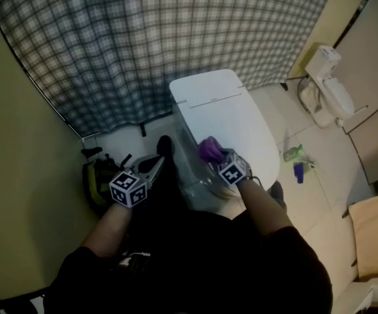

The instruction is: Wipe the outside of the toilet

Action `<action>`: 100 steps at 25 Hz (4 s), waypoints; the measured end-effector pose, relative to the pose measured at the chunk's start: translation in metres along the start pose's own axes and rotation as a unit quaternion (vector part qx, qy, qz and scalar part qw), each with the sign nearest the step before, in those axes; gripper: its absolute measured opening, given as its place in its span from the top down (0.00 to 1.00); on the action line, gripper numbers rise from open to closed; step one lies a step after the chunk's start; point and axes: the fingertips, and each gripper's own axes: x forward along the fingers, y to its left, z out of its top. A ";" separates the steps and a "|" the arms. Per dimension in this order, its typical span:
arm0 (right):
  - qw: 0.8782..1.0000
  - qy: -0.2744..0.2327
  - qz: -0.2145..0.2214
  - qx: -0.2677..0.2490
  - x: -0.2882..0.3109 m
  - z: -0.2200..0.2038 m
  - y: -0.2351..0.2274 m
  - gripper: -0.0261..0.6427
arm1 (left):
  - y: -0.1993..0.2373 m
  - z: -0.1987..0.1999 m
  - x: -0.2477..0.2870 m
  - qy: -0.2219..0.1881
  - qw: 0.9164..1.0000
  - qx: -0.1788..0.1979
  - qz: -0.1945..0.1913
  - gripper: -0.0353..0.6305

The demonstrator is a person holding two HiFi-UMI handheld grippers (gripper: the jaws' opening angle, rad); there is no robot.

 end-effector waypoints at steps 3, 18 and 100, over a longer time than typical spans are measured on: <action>1.000 0.002 -0.001 -0.002 -0.033 -0.043 0.016 0.74 | -0.030 -0.002 0.016 0.006 1.000 0.019 -0.020 0.94; 0.999 0.019 0.013 0.032 -0.138 -0.190 0.040 0.74 | -0.138 -0.029 0.088 0.045 0.992 0.052 -0.109 0.94; 0.962 -0.125 -0.076 0.230 -0.179 -0.136 -0.132 0.73 | -0.131 0.013 0.161 0.007 0.990 0.040 -0.132 0.94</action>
